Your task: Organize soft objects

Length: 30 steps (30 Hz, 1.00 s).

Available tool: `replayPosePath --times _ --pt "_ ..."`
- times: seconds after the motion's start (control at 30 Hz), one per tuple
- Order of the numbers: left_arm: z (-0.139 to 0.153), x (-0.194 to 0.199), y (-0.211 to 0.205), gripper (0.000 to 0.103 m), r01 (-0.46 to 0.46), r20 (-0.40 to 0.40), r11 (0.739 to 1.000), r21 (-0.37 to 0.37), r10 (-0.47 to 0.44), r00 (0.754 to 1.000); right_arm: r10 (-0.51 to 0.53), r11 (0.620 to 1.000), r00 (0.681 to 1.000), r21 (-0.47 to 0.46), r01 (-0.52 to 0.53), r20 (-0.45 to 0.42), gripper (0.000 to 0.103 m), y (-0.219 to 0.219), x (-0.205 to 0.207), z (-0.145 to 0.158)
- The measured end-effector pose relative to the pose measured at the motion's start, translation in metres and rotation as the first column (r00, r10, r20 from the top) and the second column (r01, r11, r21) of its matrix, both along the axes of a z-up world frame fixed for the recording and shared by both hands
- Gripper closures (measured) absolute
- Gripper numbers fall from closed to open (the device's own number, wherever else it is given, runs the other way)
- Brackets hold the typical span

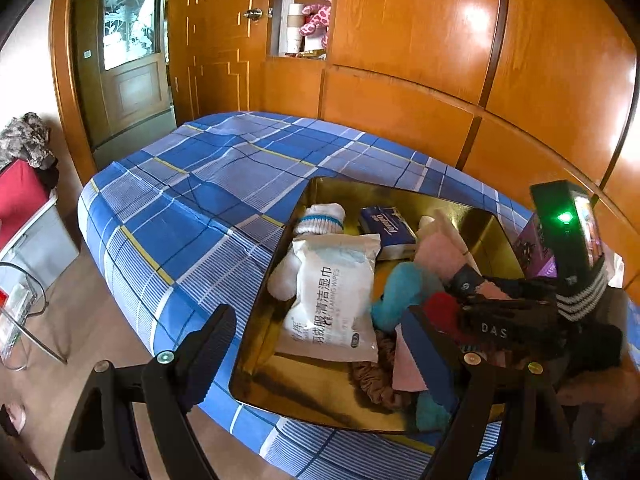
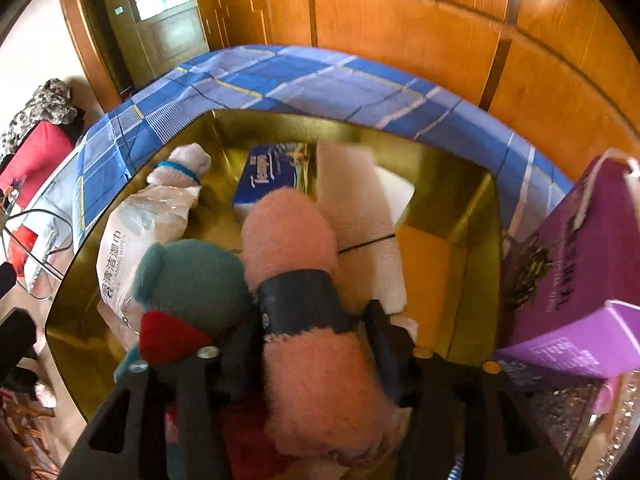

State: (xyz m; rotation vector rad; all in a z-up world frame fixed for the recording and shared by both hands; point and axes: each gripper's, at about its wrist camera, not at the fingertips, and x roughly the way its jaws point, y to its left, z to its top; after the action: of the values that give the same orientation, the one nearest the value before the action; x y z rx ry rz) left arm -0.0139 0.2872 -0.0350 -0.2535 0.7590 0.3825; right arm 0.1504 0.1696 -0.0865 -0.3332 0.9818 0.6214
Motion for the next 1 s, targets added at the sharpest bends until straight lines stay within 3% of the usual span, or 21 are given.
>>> replayPosePath --times 0.1,0.37,0.57,0.83,1.0 --pt "0.001 0.000 -0.001 0.015 -0.002 0.003 1.000 0.006 0.002 1.000 -0.005 1.000 0.998 0.021 0.004 0.068 0.019 -0.004 -0.007 0.010" --pt "0.008 -0.004 -0.007 0.011 -0.003 0.026 1.000 0.018 0.003 1.000 -0.052 0.998 0.966 0.058 0.038 0.255 0.018 -0.022 -0.041 0.044" --pt "0.016 -0.006 -0.018 0.005 0.022 0.048 0.999 0.031 -0.023 0.999 -0.193 0.978 0.884 0.152 0.140 0.427 0.018 -0.063 -0.077 0.077" --pt "0.024 -0.009 -0.048 0.000 0.053 0.075 0.996 0.075 -0.058 0.996 -0.396 0.917 0.869 0.186 0.354 0.297 0.018 -0.121 -0.087 0.071" --pt "0.026 -0.007 -0.078 0.000 0.084 0.062 0.990 0.117 -0.092 0.994 -0.498 0.866 0.812 0.233 0.443 0.305 0.018 -0.151 -0.103 0.076"
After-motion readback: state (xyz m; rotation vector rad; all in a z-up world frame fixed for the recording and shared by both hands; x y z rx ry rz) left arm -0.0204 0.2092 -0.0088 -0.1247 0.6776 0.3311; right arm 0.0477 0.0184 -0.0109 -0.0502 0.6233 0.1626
